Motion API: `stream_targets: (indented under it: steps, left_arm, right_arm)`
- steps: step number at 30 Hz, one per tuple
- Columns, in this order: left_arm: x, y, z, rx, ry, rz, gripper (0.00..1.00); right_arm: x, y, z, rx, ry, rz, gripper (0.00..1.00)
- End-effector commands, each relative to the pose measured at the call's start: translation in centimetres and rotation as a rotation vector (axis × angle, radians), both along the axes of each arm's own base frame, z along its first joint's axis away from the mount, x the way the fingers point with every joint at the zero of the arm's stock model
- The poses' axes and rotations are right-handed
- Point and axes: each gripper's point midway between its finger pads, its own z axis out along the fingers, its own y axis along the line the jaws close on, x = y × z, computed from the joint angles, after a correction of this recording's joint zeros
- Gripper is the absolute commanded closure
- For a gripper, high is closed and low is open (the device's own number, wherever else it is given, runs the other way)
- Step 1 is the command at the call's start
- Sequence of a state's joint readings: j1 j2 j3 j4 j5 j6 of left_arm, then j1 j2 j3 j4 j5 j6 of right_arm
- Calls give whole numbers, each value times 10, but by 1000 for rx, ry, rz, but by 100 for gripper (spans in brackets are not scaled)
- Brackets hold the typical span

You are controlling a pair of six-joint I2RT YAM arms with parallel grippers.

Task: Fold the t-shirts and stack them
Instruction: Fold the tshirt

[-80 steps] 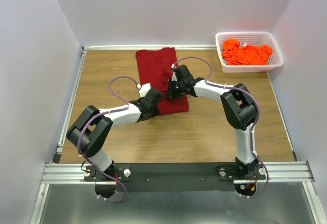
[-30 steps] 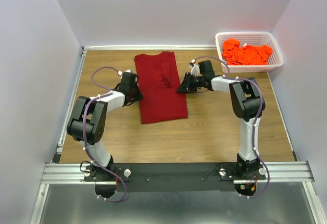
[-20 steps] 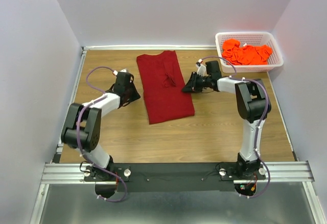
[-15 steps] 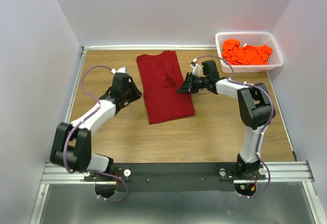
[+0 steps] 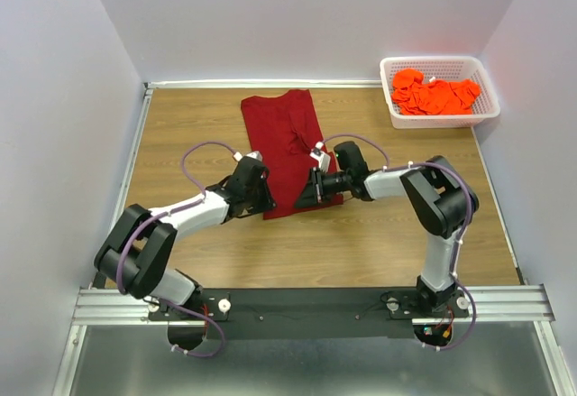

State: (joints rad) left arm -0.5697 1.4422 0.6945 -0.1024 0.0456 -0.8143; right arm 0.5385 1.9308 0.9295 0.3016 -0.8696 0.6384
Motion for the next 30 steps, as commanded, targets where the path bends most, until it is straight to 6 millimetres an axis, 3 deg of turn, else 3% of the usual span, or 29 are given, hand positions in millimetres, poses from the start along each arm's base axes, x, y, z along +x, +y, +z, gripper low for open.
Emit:
stream_targets:
  steps: [1, 6, 12, 15, 17, 22, 24, 30]
  left_arm:
    - [0, 6, -16, 34, 43, 50, 81]
    - [-11, 20, -30, 79, 84, 100, 82]
    - [-23, 32, -46, 122, 122, 109, 83]
    - [-25, 33, -48, 123, 127, 111, 83]
    - [-25, 34, -47, 124, 126, 110, 83]
    - [-25, 36, -47, 132, 124, 113, 83]
    - [-24, 36, -47, 136, 125, 111, 83]
    - [-23, 38, -47, 145, 125, 116, 83]
  right_arm:
    - [3, -2, -21, -6, -8, -29, 76]
    - [8, -14, -47, -73, 19, -96, 78]
    - [9, -25, -58, -94, 55, -133, 79]
    - [6, -24, -42, -63, 44, -112, 79]
    - [9, -23, -21, -34, 10, -105, 78]
    - [23, -40, 3, 12, -12, -122, 78]
    - [27, -51, -2, 3, -3, -139, 79]
    - [14, -69, -40, -42, 63, -145, 79]
